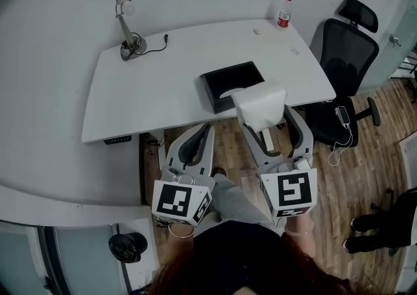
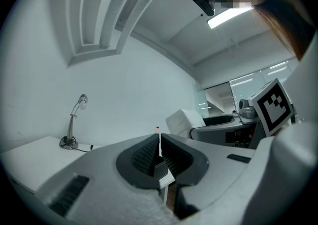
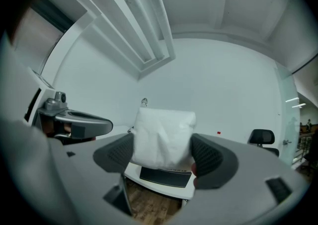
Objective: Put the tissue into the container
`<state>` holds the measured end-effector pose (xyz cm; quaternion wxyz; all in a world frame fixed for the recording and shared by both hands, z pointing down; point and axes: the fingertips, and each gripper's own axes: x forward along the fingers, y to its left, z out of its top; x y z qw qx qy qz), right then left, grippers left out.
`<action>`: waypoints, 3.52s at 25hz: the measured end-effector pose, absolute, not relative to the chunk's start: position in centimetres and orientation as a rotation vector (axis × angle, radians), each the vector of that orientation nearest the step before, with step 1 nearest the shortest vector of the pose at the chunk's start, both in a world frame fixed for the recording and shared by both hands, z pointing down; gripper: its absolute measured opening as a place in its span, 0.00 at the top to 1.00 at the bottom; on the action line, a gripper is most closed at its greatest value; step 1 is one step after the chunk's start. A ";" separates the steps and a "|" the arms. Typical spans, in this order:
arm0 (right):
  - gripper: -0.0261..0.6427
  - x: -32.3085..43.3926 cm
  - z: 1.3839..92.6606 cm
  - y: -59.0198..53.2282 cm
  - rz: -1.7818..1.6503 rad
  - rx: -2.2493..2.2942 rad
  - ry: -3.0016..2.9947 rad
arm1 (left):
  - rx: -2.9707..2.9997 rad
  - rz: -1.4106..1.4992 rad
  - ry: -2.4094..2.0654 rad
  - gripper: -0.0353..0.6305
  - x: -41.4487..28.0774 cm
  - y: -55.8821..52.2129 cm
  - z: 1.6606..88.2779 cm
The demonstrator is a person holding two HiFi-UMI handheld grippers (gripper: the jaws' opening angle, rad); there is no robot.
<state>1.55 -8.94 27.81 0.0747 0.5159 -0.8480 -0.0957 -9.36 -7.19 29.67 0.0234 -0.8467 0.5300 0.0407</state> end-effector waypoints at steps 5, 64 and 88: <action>0.39 0.9 28.0 -11.5 -0.285 1.531 -2.534 | -2.624 0.112 1.636 0.90 -9.9 -9.7 29.7; 0.39 -2.1 37.8 -29.7 0.126 1.359 -2.294 | -2.729 0.015 1.570 0.90 -13.6 -28.9 31.5; 0.39 -2.8 43.4 -30.9 0.335 1.218 -2.161 | -2.811 -0.010 1.581 0.90 -13.7 -32.1 34.3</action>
